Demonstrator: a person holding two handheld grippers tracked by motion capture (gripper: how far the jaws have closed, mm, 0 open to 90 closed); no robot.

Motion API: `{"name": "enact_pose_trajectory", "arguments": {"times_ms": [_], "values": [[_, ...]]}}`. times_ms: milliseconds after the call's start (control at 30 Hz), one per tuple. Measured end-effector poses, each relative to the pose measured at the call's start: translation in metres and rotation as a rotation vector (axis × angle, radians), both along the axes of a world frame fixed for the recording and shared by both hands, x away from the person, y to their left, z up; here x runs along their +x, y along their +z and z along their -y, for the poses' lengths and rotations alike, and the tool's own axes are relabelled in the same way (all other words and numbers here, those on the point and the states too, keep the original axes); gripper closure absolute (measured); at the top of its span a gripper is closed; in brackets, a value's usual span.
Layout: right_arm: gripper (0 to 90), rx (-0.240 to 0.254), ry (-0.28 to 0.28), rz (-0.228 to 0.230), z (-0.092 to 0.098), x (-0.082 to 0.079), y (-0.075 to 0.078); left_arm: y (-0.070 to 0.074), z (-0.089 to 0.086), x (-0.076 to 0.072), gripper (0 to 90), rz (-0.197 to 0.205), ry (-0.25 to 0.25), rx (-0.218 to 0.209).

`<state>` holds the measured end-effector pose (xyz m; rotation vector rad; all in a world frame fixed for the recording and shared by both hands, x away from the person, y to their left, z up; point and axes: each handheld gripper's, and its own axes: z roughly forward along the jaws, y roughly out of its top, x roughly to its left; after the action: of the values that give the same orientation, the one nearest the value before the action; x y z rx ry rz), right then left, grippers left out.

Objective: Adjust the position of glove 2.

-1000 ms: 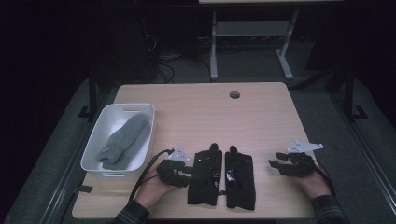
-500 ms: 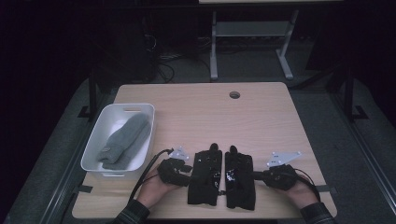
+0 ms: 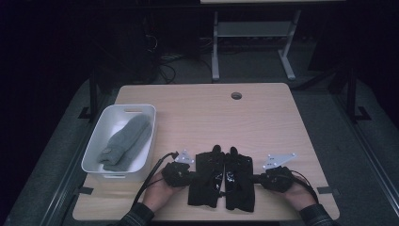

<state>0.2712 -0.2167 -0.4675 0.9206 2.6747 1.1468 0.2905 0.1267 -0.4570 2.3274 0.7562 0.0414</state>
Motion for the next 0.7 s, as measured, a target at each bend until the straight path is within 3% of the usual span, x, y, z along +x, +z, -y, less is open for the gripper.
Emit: {"name": "enact_pose_trajectory", "arguments": {"times_ms": [167, 467, 700], "values": [[90.0, 0.000, 0.006, -0.001, -0.002, 0.000, 0.000, 0.005, -0.003, 0.001, 85.3, -0.033, 0.012, -0.088], [90.0, 0.001, 0.010, 0.001, -0.006, 0.002, 0.000, 0.024, -0.008, 0.006, 85.9, -0.027, -0.003, -0.212], [90.0, -0.005, 0.023, 0.017, -0.017, 0.007, 0.000, 0.036, -0.007, 0.010, 86.4, -0.013, -0.023, -0.254]]}}
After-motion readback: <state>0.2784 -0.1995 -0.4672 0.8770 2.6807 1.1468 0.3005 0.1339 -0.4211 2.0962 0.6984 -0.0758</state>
